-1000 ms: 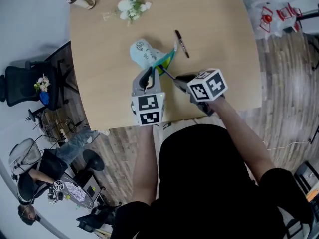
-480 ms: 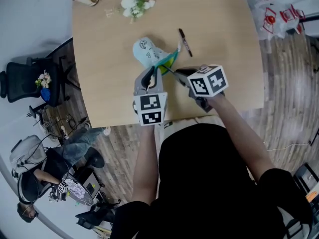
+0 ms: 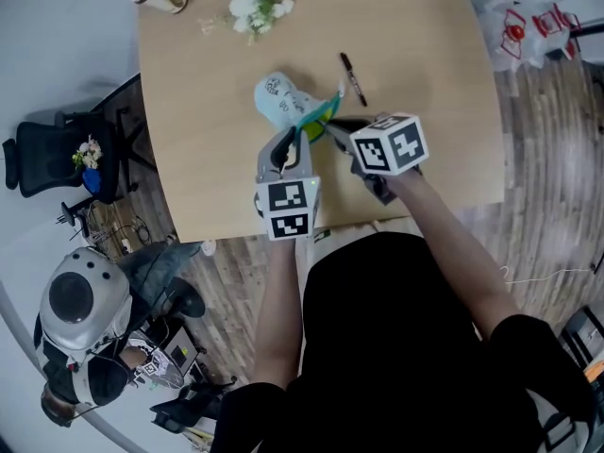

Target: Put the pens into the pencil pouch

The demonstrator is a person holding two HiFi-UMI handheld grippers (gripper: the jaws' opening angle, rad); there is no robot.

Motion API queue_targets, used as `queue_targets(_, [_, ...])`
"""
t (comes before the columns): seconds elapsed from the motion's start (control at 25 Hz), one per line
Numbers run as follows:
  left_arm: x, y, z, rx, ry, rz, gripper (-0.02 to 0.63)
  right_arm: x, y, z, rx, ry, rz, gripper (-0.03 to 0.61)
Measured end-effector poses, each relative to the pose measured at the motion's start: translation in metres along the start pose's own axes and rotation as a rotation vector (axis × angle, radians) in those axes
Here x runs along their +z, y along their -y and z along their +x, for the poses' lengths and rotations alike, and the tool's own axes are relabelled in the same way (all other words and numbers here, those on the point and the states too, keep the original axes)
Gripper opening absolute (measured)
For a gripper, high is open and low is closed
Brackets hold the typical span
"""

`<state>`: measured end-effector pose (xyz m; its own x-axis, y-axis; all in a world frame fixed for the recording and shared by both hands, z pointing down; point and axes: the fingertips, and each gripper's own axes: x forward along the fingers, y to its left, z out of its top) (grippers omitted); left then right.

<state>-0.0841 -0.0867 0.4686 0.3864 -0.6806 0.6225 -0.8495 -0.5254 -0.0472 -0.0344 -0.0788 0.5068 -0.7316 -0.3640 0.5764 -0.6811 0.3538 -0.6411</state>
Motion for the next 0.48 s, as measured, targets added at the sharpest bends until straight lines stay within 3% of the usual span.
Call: queue_targets(0.48, [0.004,-0.003,-0.005,0.002,-0.003,0.011,0.034,0.019,-0.001,0.009,-0.02,0.029,-0.017,0.044])
